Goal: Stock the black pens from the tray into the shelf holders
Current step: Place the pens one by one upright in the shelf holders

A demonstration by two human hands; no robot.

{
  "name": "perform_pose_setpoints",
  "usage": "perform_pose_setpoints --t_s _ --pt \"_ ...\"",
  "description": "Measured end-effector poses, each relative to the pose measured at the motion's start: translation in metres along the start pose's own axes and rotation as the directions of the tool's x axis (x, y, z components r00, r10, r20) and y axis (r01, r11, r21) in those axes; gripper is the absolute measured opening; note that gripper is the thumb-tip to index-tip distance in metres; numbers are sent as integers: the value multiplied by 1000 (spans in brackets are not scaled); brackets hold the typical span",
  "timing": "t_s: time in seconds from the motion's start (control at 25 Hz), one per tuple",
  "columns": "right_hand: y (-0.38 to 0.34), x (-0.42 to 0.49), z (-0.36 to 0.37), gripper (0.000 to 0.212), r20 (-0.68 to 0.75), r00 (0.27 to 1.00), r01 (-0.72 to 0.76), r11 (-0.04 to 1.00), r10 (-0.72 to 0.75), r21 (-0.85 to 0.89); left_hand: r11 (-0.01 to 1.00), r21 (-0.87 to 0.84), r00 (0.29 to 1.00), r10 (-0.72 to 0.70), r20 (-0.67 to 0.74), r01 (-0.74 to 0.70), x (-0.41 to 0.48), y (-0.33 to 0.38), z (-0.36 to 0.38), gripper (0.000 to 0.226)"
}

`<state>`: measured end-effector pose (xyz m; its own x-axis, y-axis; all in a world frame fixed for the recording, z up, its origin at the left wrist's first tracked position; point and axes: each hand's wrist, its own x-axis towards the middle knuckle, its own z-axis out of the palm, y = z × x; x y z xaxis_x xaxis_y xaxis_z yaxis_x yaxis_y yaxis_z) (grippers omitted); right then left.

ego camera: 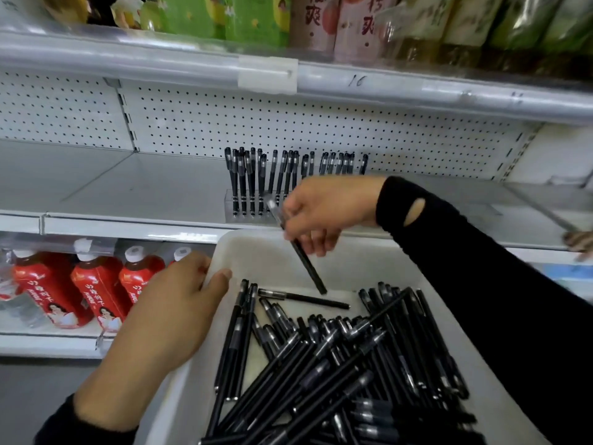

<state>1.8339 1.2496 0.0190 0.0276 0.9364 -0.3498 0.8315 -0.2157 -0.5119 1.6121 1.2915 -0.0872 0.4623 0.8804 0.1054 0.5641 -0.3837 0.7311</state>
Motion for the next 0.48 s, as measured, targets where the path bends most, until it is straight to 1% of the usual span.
perform_pose_setpoints --t_s 0.04,0.12,0.2,0.32,0.4,0.48 --pt "2 1 -14 18 -107 994 26 995 -16 92 1000 -3 1000 -3 0 3 0 0 1 19" --pt "8 11 -37 15 -309 951 63 971 11 229 1000 -8 1000 -7 0 7 0 1 2 18" --pt "15 33 -46 11 -456 887 58 961 74 269 1000 -4 1000 -15 3 15 0 2 2 17" --pt "27 80 -39 15 -624 772 58 964 122 260 1000 -12 1000 -23 2 23 0 2 1 16" --pt "34 106 -31 15 -704 704 83 974 93 211 1000 -17 1000 -25 2 25 -1 3 0 16" --pt "39 124 -24 15 -749 661 60 990 54 124 999 -24 1000 -24 1 24 -1 3 0 16"
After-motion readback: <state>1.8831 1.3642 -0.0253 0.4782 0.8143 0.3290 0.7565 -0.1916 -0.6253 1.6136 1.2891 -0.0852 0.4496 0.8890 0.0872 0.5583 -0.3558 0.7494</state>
